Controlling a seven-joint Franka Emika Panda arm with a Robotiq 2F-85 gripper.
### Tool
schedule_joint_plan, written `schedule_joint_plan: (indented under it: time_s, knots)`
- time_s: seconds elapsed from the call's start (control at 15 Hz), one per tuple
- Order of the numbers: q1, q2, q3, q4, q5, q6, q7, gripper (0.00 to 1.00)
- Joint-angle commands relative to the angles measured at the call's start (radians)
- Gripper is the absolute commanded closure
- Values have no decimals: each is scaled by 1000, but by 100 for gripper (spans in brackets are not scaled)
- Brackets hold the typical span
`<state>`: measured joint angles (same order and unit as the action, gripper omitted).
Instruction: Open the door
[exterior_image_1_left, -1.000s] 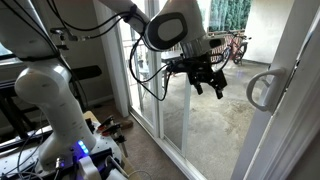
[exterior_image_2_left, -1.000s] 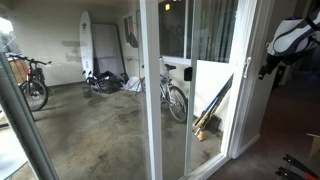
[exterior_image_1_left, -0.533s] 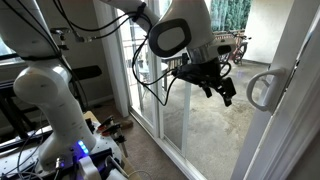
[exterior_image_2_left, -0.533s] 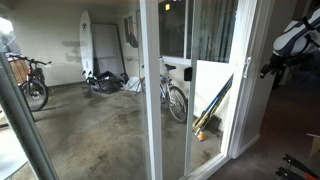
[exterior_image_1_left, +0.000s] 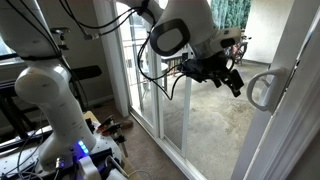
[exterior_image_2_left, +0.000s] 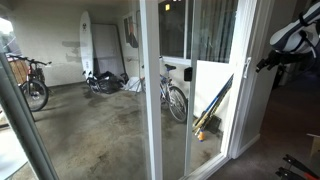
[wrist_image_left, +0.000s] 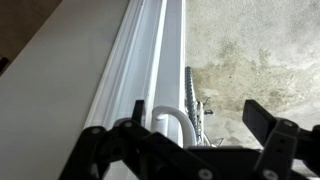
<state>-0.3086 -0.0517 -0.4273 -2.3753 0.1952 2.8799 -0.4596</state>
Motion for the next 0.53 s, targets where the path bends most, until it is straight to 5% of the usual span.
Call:
schedule_joint_plan:
  time_s: [0.0,0.33,0.47]
  knots:
    - [0,3,0,3,2,0,0,0]
    - [0,7,0,5,3,0,0,0]
    - [16,4,-7,7,125,33,-74,0]
